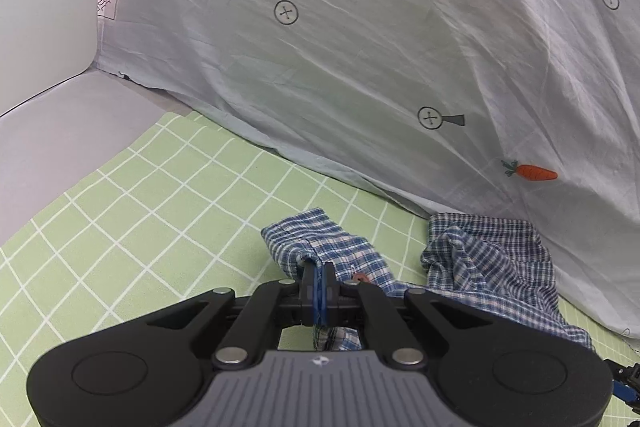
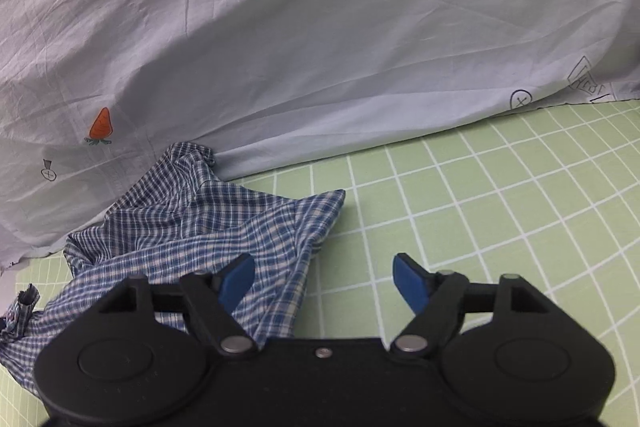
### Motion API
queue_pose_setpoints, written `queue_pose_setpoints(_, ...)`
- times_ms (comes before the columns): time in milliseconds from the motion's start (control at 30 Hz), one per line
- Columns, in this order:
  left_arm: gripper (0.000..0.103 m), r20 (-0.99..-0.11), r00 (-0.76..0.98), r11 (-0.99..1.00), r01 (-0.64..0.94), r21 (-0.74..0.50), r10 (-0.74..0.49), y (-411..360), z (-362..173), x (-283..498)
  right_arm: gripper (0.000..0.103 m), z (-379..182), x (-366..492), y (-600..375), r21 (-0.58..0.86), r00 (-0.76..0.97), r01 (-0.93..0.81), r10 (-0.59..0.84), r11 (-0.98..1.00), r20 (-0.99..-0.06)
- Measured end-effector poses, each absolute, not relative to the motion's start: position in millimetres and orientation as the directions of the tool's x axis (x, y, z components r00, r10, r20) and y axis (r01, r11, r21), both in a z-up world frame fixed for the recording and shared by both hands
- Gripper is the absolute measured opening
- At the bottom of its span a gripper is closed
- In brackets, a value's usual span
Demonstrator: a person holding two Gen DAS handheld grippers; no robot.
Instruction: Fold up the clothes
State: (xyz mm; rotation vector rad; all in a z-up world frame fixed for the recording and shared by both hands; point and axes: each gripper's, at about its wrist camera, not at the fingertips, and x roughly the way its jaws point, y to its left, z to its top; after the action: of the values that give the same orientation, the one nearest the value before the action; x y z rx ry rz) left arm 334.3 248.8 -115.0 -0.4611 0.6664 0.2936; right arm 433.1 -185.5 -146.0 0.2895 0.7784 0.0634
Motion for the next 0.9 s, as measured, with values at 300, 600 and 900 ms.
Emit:
queue_pose_setpoints(300,0.002,-0.561,0.788,0.895,-0.029,-0.446,-0.254,170.0,-87.8,344.8,0.093,-152.6,377.8,-191.8,0.236,0.668,0.103,0.109,0.966,-0.736)
queue_pose_setpoints(600,0.047,-0.687,0.639,0.913,0.063,-0.402,-0.347,116.2,-115.7,346.4,0.093,-153.6,357.4,-186.5,0.226,0.663,0.095,0.108,0.97,-0.741)
queue_pose_setpoints(900,0.078,-0.693,0.693,0.954,-0.024,-0.299,-0.2,151.5,-99.1,329.8,0.088,-134.8,372.7,-149.5,0.321,0.723,-0.069,0.269,0.944,-0.636)
